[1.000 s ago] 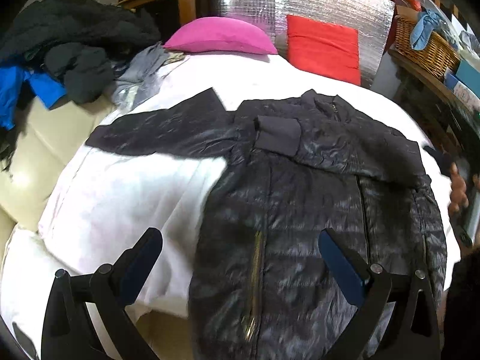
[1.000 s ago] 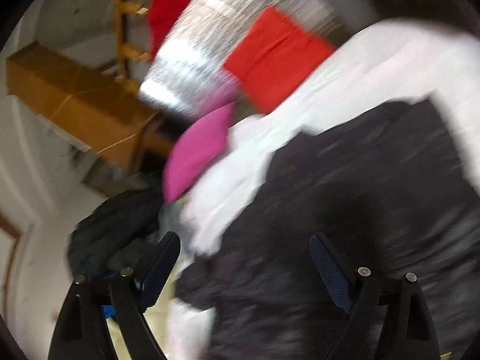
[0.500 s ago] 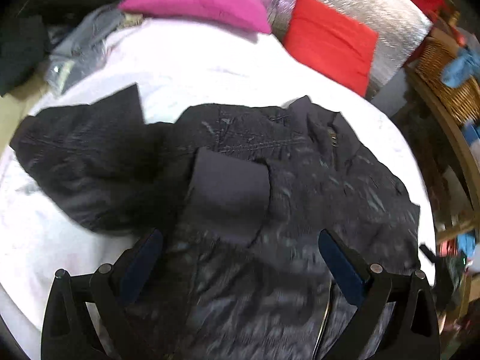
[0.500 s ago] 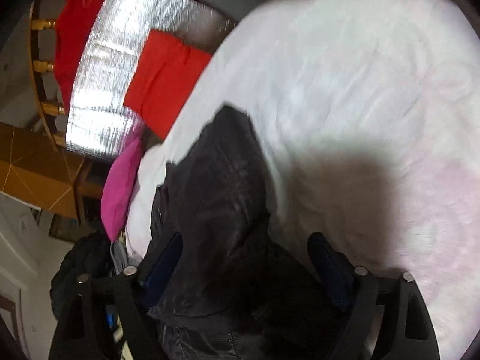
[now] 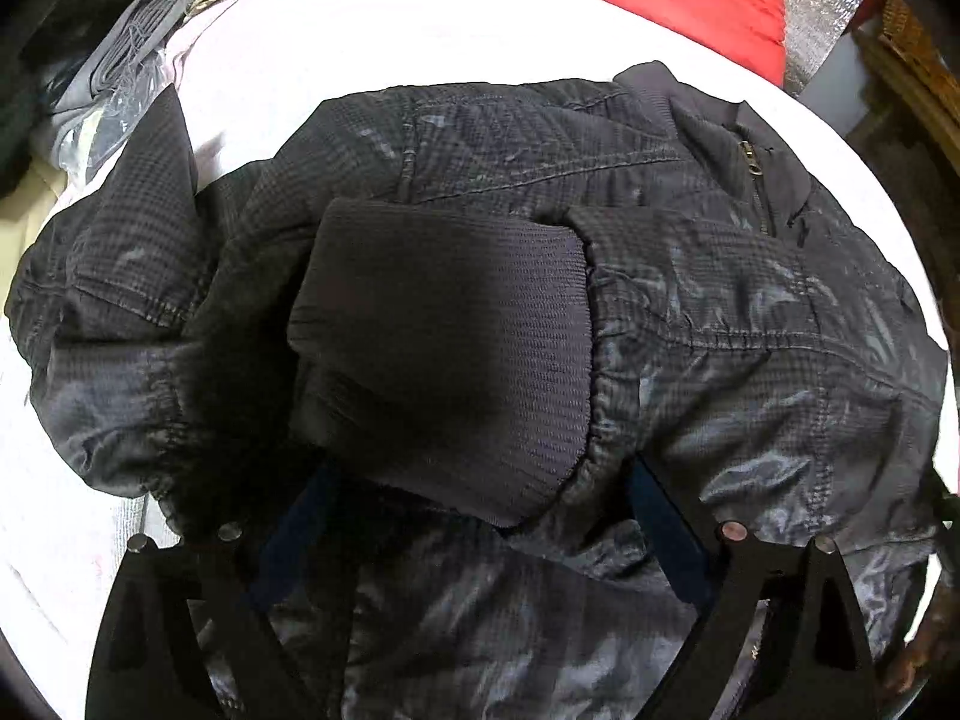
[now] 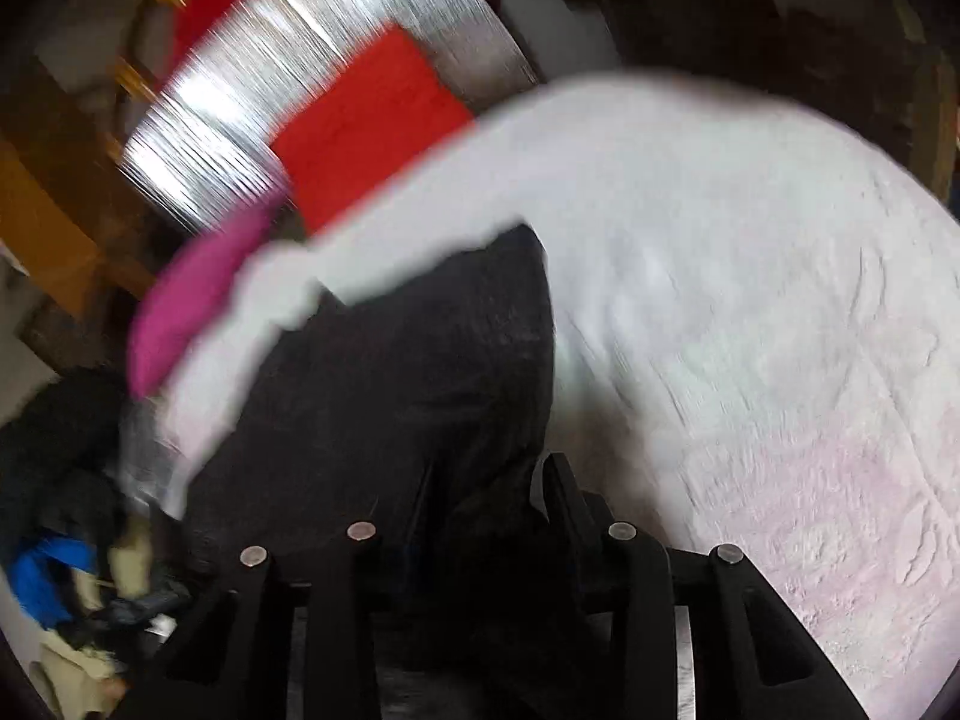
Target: Fold large clothes
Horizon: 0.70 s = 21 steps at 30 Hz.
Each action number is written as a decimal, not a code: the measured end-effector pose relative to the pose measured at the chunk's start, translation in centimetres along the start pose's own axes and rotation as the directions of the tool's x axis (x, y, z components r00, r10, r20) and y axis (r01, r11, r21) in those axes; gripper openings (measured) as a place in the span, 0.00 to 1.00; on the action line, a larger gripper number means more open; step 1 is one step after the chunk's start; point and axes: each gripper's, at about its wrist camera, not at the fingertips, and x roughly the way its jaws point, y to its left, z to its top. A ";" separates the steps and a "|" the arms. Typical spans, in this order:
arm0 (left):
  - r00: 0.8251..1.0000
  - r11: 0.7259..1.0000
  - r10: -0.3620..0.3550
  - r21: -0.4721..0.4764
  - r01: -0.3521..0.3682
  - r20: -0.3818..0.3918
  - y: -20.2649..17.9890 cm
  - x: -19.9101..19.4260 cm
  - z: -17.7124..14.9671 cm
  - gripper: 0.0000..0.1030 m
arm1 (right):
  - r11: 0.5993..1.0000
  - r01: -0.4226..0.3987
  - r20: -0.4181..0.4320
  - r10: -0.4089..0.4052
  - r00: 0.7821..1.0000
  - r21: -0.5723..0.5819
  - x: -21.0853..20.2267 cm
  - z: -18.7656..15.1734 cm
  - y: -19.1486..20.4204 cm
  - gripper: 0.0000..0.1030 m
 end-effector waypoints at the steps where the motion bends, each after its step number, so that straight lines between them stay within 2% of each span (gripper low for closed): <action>1: 1.000 1.000 -0.006 0.011 0.006 0.001 0.0 -0.4 -0.2 0.93 | 1.000 -0.015 0.005 0.015 1.000 0.024 0.0 -0.2 -0.3 0.42; 4: 0.998 0.997 -0.005 0.081 -0.001 0.067 0.2 -3.7 -1.7 0.93 | 0.995 -0.055 0.020 0.053 0.998 0.088 -1.5 -0.2 -0.7 0.65; 6: 0.992 0.994 -0.029 0.112 0.015 0.123 0.6 -6.2 -3.0 0.92 | 0.993 -0.065 0.086 0.057 0.995 0.101 -3.6 -0.4 -0.5 0.65; 7: 0.987 0.992 -0.046 0.123 0.027 0.153 1.1 -7.6 -3.8 0.93 | 0.994 -0.061 0.113 0.050 0.992 0.091 -4.5 -0.5 -0.1 0.69; 8: 0.980 0.991 -0.058 0.127 0.034 0.188 2.1 -9.2 -4.8 0.93 | 0.995 -0.064 0.146 0.053 0.988 0.071 -5.7 -1.0 0.6 0.74; 10: 0.971 0.994 -0.064 0.105 0.041 0.231 4.6 -11.1 -5.8 0.93 | 0.996 -0.084 0.178 0.076 0.981 0.040 -7.2 -1.9 1.8 0.75; 12: 0.964 0.998 -0.067 0.027 0.062 0.256 9.0 -12.5 -7.1 0.93 | 0.992 -0.123 0.179 0.122 0.976 -0.001 -8.2 -3.5 3.9 0.75; 14: 0.965 0.996 -0.052 -0.063 0.070 0.257 13.5 -12.7 -7.4 0.93 | 0.983 -0.179 0.166 0.182 0.969 -0.036 -8.7 -5.3 6.0 0.75; 16: 0.969 0.981 -0.020 -0.182 0.066 0.245 18.9 -12.6 -7.5 0.92 | 0.971 -0.228 0.135 0.235 0.962 -0.068 -8.4 -7.0 8.4 0.75; 17: 0.972 0.962 -0.002 -0.264 0.066 0.234 22.6 -12.3 -7.4 0.92 | 0.963 -0.256 0.114 0.264 0.958 -0.079 -7.9 -7.7 9.5 0.75; 19: 0.974 0.923 0.013 -0.377 0.075 0.227 27.5 -11.8 -7.9 0.92 | 0.942 -0.319 0.060 0.326 0.943 -0.101 -6.6 -9.7 12.1 0.75; 21: 0.977 0.866 0.022 -0.492 0.086 0.210 32.8 -10.8 -7.9 0.92 | 0.934 -0.336 0.025 0.341 0.940 -0.120 -5.4 -10.9 13.8 0.75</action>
